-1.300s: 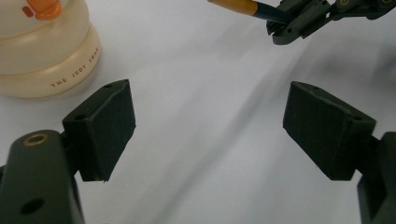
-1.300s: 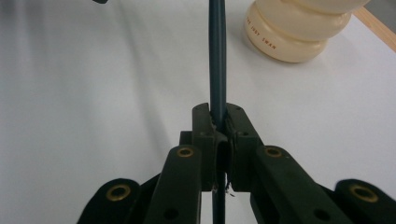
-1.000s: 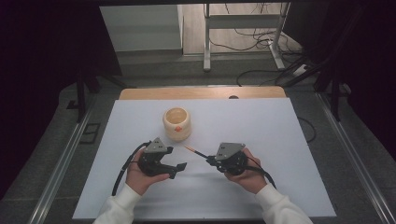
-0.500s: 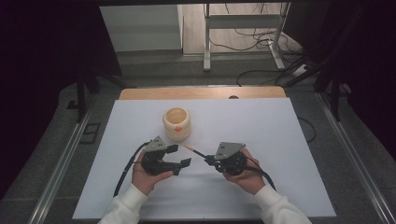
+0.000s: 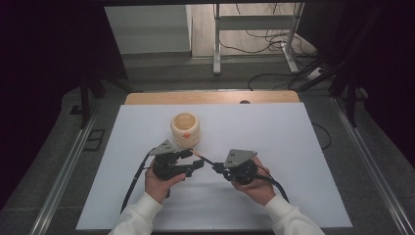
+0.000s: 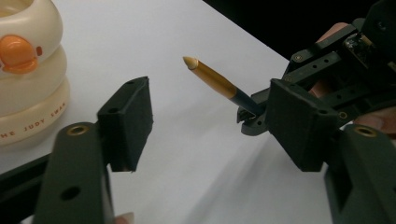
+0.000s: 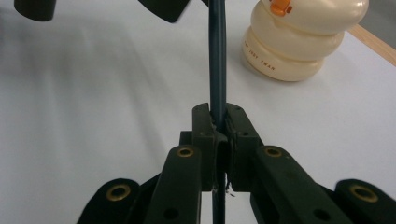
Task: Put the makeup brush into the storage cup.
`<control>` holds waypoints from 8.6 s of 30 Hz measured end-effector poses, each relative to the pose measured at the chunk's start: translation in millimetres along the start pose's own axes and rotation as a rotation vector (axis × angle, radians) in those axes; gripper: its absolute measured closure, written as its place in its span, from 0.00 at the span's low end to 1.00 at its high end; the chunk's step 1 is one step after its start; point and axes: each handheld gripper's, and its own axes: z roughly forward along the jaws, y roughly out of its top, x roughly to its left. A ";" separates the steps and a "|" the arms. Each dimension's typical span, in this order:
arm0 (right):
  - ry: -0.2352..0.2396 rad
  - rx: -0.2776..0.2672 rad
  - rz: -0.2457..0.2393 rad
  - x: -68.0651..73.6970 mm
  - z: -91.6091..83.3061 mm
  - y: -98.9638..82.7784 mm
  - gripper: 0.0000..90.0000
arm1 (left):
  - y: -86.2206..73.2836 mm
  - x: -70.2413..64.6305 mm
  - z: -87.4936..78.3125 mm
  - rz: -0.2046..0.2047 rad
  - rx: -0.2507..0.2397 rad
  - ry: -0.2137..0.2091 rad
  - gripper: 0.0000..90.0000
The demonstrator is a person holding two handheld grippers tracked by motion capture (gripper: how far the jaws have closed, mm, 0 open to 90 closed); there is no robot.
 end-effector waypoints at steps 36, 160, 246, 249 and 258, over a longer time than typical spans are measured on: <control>-0.056 0.040 0.072 4.9 3.0 -2.1 0.39 | 3.9 5.0 -5.8 -0.068 -0.042 -0.140 0.93; -0.277 0.119 0.334 -38.9 -99.0 -104.7 0.15 | 93.7 72.1 -53.0 -0.059 -0.098 0.098 0.93; -0.253 0.145 0.319 -36.9 -95.0 -104.3 0.15 | 92.0 93.4 -18.3 -0.021 0.033 0.185 0.12; -0.255 0.145 0.321 -36.9 -95.3 -104.4 0.15 | 90.7 91.0 -22.6 -0.007 0.036 0.175 0.11; -0.261 0.135 0.326 -37.9 -96.9 -103.9 0.14 | 80.3 77.1 -37.1 0.062 0.060 0.166 0.10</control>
